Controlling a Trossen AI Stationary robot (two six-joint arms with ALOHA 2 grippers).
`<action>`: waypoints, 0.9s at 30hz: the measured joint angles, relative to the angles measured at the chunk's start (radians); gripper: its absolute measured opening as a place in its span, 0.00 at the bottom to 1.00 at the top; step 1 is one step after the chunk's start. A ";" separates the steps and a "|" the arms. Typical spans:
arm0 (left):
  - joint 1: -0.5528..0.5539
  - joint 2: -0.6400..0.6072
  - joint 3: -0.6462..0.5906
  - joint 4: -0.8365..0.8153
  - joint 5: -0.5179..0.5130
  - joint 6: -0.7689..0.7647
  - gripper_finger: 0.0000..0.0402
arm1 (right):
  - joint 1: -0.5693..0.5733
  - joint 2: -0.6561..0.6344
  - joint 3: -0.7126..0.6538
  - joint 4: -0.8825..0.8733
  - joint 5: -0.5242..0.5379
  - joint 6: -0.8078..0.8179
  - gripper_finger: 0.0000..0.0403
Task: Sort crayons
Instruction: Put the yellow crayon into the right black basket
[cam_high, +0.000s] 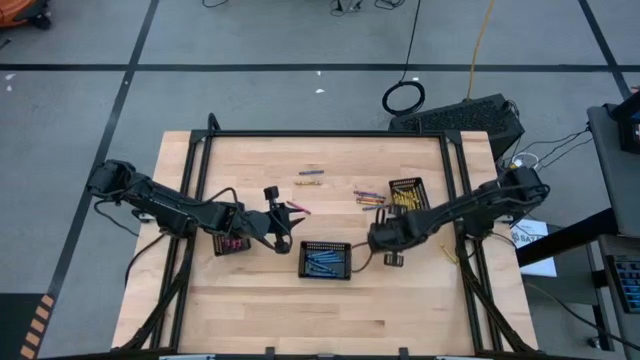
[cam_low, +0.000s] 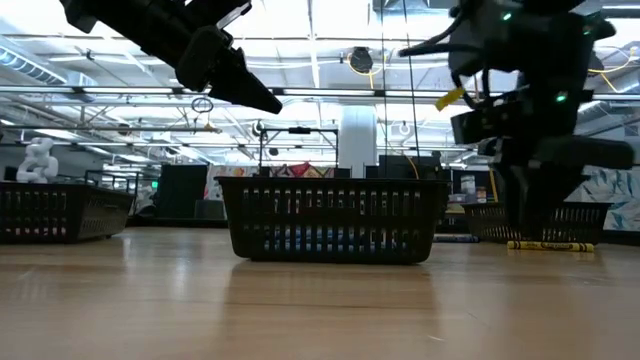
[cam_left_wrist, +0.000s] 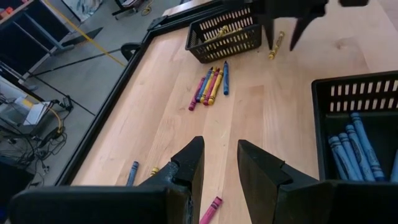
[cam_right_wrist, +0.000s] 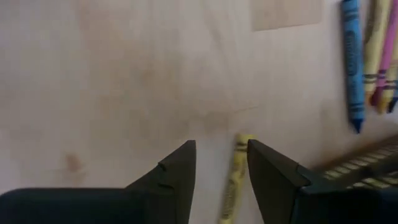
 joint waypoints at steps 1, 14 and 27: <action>0.000 0.000 0.000 0.000 0.000 0.000 0.24 | -0.012 0.000 0.000 0.001 0.000 -0.011 0.32; 0.000 0.000 0.000 -0.002 0.001 0.000 0.24 | -0.108 0.058 0.000 0.003 -0.088 -0.100 0.25; 0.000 0.000 0.000 -0.003 0.001 0.000 0.24 | -0.117 0.099 0.003 0.011 -0.187 -0.139 0.02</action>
